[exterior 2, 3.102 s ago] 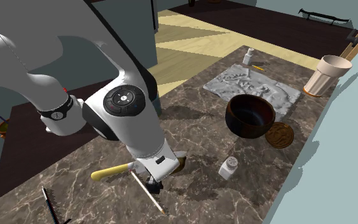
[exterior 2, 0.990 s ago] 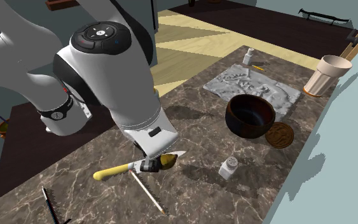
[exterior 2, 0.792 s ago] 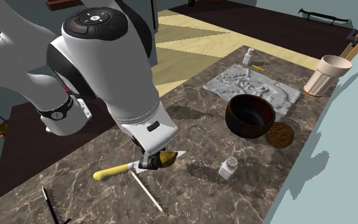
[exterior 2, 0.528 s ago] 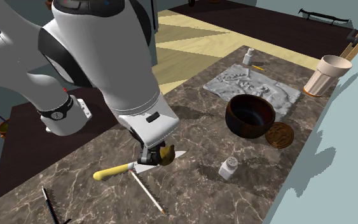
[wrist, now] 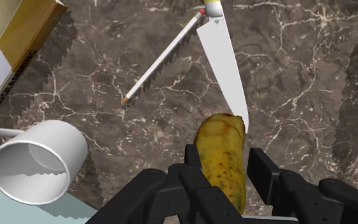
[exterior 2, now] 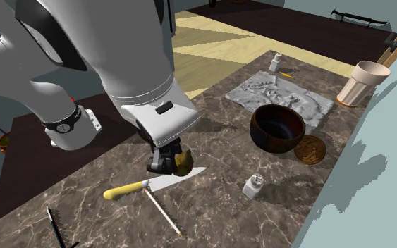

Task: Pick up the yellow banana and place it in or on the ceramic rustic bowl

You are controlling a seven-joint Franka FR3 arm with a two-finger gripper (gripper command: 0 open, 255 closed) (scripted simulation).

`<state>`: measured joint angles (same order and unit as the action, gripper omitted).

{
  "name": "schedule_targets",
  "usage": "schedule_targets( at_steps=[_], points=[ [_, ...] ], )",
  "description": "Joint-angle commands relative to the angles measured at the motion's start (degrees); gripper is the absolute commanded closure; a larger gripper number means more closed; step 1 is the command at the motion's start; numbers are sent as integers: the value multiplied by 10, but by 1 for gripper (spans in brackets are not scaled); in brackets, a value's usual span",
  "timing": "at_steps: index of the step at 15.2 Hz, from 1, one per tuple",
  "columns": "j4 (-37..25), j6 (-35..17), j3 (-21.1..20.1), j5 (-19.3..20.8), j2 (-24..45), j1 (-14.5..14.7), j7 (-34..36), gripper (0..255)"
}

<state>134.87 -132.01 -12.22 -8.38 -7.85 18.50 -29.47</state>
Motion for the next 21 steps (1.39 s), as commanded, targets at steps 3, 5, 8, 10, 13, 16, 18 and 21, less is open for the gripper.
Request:
schedule_targets(
  at_steps=[3, 5, 8, 10, 13, 16, 18, 21],
  points=[
    [-37, 9, -25, 10, 25, 16, 48, 255],
    [-63, 9, -40, 20, 48, 26, 81, 255],
    [-105, 13, -60, 39, 85, 43, 130, 255],
    [-137, 18, -72, 55, 112, 56, 162, 255],
    [-190, 28, -85, 80, 156, 77, 210, 255],
    [-250, 42, -93, 107, 203, 103, 256, 255],
    [-294, 55, -96, 125, 236, 122, 284, 255],
    [-367, 78, -98, 151, 289, 154, 322, 255]
  ],
)
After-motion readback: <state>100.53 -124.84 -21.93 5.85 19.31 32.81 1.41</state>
